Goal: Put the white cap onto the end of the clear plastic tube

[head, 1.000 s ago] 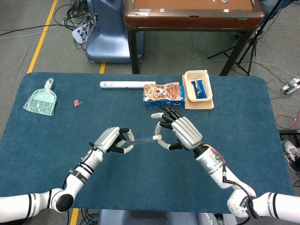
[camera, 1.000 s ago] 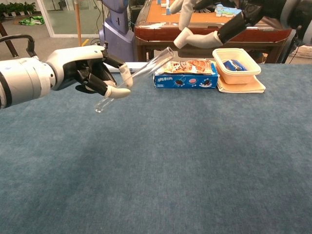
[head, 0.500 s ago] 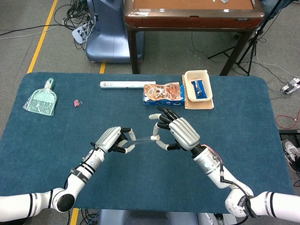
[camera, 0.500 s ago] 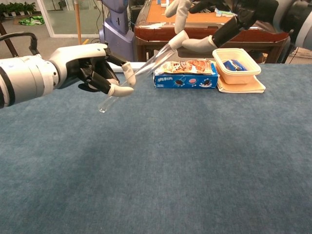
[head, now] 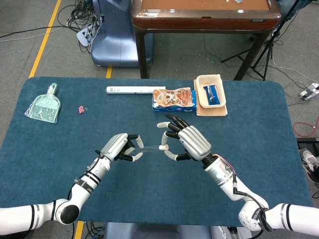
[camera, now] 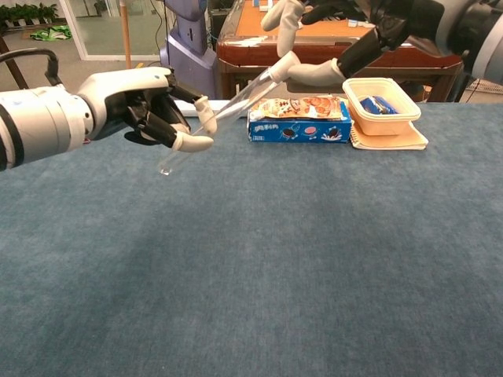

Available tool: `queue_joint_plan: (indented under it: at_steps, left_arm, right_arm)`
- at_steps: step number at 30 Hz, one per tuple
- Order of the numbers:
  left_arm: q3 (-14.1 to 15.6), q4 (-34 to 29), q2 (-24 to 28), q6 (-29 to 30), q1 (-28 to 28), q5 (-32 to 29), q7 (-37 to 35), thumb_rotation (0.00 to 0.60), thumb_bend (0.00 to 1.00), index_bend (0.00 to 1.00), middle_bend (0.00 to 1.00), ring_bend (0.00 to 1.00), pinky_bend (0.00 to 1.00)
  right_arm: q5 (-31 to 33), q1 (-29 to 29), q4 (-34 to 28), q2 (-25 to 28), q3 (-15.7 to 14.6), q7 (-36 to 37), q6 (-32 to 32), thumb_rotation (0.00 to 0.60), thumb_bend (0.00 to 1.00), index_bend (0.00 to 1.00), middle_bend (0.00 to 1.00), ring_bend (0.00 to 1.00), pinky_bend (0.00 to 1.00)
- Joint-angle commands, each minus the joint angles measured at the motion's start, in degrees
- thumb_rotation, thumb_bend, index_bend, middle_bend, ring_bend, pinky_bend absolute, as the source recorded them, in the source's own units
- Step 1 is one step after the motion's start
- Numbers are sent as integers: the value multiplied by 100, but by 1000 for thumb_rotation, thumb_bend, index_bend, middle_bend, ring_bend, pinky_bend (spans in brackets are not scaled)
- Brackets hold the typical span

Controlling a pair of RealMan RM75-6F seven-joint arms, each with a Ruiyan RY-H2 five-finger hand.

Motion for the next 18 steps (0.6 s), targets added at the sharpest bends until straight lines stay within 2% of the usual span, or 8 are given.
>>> queue_joint_plan:
  at_steps: [1,18]
  left_arm:
    - [-1,-12,4,4,-1,5,-5,600,302,601,1000,982,991]
    - [-3,-56,3,14,-67,-47,82,600,301,605,1000,982,991]
  right_arm:
    - [6,8,7,-8,-1,0,-5,600,371,657,222,0,104]
    - [42,55,67,-92,-28,21,-43,600,372,657,222,0,104]
